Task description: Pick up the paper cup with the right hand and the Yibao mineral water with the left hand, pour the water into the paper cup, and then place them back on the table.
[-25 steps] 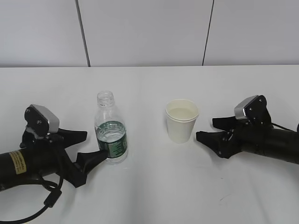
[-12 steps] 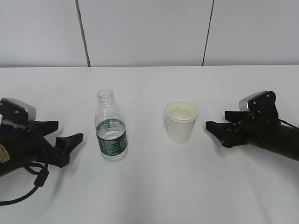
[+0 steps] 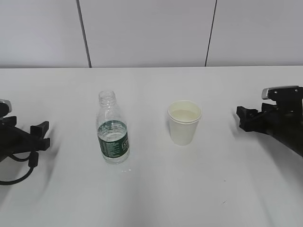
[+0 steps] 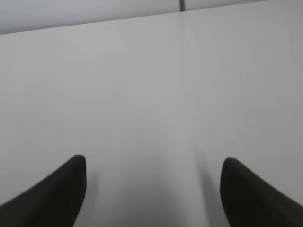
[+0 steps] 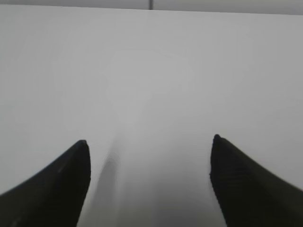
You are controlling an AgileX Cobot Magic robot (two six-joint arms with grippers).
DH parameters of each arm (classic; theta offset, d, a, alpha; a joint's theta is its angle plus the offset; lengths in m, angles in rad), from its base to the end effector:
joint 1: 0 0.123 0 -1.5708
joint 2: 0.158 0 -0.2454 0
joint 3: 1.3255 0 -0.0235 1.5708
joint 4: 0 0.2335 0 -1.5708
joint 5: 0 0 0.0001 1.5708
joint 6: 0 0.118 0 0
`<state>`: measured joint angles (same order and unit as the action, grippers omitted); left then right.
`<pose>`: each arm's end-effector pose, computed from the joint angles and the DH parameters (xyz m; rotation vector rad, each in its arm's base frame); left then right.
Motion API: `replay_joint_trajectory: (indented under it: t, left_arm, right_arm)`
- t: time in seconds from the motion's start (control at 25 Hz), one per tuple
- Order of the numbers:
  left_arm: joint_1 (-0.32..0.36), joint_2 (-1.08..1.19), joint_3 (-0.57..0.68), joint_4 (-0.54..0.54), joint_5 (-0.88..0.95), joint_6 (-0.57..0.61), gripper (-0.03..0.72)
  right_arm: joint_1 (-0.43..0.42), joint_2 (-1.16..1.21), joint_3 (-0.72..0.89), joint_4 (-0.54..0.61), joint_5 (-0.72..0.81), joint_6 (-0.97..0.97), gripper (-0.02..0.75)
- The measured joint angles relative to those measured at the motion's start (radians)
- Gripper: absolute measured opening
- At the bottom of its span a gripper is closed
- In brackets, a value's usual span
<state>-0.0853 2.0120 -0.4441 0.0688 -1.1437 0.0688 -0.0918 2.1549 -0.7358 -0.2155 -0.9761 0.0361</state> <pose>0.2922 -0.0324 0.0561 0.2161 1.8960 -0.0516 0.3528 -0.0115 0.0408 -0.1126 1.9284 0.0538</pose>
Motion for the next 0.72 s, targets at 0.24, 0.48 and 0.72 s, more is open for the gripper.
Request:
replay_joint_trajectory:
  t: [0.24,0.48,0.72]
  left_arm:
    - [0.000,0.000,0.000,-0.133,0.000,0.050,0.532]
    - [0.000,-0.004,-0.007,-0.186,0.032,0.060,0.532]
    - [0.007,-0.118,-0.132,-0.225,0.494,0.061,0.509]
  right_arm:
    - [0.000,0.000,0.002,0.157,0.004,-0.036,0.608]
    - [0.000,-0.027,0.003,0.188,0.097,-0.036,0.606]
    - [-0.005,-0.180,0.003,0.216,0.323,-0.036,0.602]
